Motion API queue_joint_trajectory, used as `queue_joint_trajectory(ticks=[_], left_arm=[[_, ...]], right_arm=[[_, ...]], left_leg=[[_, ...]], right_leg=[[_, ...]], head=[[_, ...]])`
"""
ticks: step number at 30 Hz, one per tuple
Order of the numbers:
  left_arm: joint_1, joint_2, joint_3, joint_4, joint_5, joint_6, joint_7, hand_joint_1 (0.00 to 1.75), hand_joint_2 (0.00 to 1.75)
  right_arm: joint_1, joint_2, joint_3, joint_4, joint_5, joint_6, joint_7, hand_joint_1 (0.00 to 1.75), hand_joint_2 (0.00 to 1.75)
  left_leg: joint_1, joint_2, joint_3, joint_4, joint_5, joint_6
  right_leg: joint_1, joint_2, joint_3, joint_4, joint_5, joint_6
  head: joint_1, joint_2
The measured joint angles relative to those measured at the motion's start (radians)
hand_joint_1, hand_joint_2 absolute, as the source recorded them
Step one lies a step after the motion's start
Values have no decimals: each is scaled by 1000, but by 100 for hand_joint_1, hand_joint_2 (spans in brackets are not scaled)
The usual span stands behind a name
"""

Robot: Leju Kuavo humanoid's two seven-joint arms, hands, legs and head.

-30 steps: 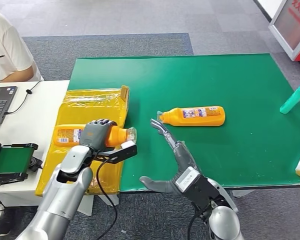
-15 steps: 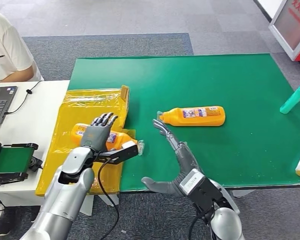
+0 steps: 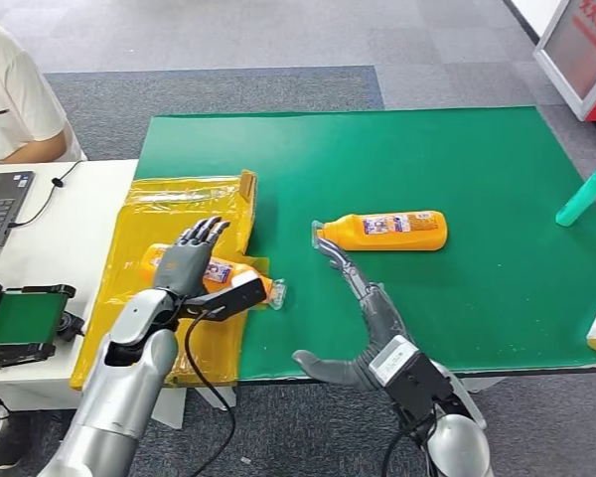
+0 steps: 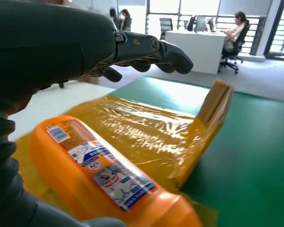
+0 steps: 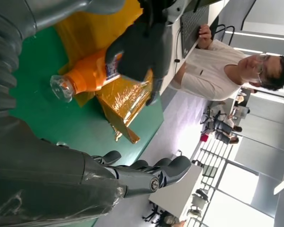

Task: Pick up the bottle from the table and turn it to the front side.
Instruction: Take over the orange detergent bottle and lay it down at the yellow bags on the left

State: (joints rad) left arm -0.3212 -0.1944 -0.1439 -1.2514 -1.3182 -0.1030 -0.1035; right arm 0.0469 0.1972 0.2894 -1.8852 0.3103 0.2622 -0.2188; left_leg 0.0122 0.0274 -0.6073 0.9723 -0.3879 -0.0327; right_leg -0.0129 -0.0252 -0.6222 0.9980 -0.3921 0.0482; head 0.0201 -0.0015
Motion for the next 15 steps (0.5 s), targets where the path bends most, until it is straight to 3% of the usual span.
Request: queue_joint_trajectory(ticks=[7,11,15], left_arm=[[65,-53,74,-183,518,-156,6,0,175],[123,-55,94,-281,785,-233,51,0,175],[177,-42,100,-359,939,-262,85,0,175]], right_arm=[[10,-1,-26,0,17,-12,21,0,175],[7,-6,-36,16,-3,-11,75,0,175],[-17,-8,-57,45,-21,-16,154,0,175]], left_leg=[[0,0,0,0,-1,0],[0,0,0,0,0,0],[0,0,0,0,0,0]], right_leg=[[0,0,0,0,0,0],[0,0,0,0,0,0],[0,0,0,0,0,0]], head=[[0,0],[0,0],[0,0]])
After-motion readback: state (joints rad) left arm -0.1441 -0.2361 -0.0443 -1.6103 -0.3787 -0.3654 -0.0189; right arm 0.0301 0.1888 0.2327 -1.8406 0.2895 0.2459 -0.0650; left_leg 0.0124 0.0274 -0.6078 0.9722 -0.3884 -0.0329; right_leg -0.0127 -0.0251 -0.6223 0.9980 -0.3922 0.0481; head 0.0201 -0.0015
